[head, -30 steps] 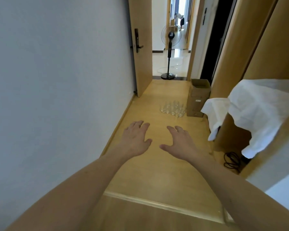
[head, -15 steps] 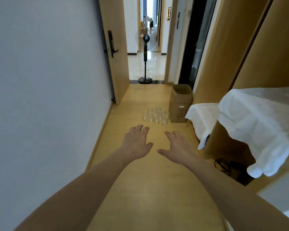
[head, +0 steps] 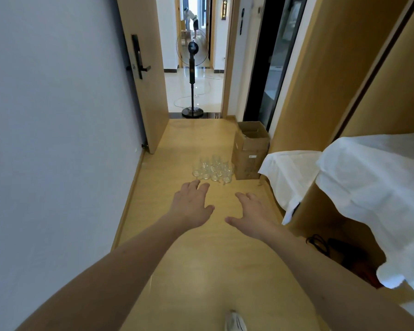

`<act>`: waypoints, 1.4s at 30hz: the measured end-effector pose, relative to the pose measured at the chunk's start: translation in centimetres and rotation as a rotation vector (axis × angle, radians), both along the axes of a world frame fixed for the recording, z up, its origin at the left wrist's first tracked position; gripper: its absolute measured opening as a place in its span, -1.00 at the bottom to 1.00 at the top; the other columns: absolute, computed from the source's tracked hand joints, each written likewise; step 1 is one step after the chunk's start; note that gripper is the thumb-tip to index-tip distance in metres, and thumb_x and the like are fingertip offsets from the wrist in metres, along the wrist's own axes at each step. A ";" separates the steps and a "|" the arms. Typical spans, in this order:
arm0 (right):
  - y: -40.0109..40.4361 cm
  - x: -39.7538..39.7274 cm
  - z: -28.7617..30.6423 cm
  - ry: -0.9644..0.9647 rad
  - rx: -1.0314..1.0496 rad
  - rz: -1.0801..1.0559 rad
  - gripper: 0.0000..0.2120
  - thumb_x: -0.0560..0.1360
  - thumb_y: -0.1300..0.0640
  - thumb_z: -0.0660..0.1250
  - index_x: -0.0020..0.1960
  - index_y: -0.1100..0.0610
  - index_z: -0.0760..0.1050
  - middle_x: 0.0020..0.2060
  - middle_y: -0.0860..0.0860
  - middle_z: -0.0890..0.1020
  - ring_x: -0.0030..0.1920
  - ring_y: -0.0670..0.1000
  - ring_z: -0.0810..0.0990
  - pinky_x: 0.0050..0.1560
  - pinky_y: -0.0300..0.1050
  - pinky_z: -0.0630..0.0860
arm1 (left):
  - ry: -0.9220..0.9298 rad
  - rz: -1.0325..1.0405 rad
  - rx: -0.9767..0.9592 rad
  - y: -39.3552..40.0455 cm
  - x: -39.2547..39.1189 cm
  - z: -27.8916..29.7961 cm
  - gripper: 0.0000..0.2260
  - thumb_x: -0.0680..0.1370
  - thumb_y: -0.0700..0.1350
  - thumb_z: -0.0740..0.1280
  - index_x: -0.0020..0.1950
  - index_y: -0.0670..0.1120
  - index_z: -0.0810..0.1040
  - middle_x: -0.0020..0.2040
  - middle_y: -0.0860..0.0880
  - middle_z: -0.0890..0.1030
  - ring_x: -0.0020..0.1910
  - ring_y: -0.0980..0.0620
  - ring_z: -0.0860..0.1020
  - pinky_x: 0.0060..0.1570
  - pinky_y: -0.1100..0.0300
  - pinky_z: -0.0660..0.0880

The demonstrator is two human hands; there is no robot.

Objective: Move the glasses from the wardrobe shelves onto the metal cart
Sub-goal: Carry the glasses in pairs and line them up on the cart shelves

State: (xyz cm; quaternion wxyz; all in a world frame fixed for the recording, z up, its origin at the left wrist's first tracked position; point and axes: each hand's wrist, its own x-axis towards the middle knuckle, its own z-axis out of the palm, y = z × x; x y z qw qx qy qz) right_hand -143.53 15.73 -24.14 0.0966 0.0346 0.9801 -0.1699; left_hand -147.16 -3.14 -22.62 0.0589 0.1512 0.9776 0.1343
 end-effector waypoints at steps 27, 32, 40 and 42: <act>9.1 -40.0 -6.4 -0.120 -0.138 -0.051 -0.17 0.47 -0.30 0.38 0.61 -0.04 0.14 0.55 0.04 0.27 0.52 0.16 0.25 0.45 0.15 0.35 | -0.160 0.090 -0.119 8.6 -38.7 -3.7 -0.38 0.61 0.12 0.30 0.61 -0.01 0.19 0.61 -0.10 0.19 0.57 -0.12 0.18 0.49 -0.08 0.27; 8.8 -45.6 -8.7 -0.159 -0.145 -0.110 -0.18 0.46 -0.30 0.39 0.58 -0.05 0.17 0.53 0.07 0.28 0.50 0.17 0.27 0.43 0.12 0.35 | -0.165 0.050 -0.115 8.4 -46.3 -5.6 -0.40 0.60 0.11 0.32 0.59 0.00 0.22 0.59 -0.09 0.23 0.55 -0.13 0.22 0.45 -0.06 0.31; 6.5 -56.6 -10.4 -0.257 -0.112 -0.182 -0.16 0.47 -0.28 0.39 0.62 -0.05 0.12 0.57 0.08 0.23 0.55 0.16 0.21 0.48 0.09 0.29 | -0.267 0.027 -0.038 5.8 -59.0 -9.3 -0.40 0.60 0.11 0.33 0.58 -0.03 0.24 0.57 -0.10 0.25 0.53 -0.15 0.23 0.47 -0.04 0.28; 5.5 -59.3 -10.6 -0.282 -0.099 -0.193 -0.15 0.47 -0.28 0.39 0.62 -0.04 0.12 0.57 0.08 0.24 0.55 0.16 0.21 0.48 0.07 0.28 | -0.299 0.032 -0.029 4.6 -61.9 -10.0 -0.40 0.60 0.12 0.33 0.58 -0.04 0.25 0.57 -0.10 0.26 0.53 -0.15 0.24 0.46 -0.03 0.29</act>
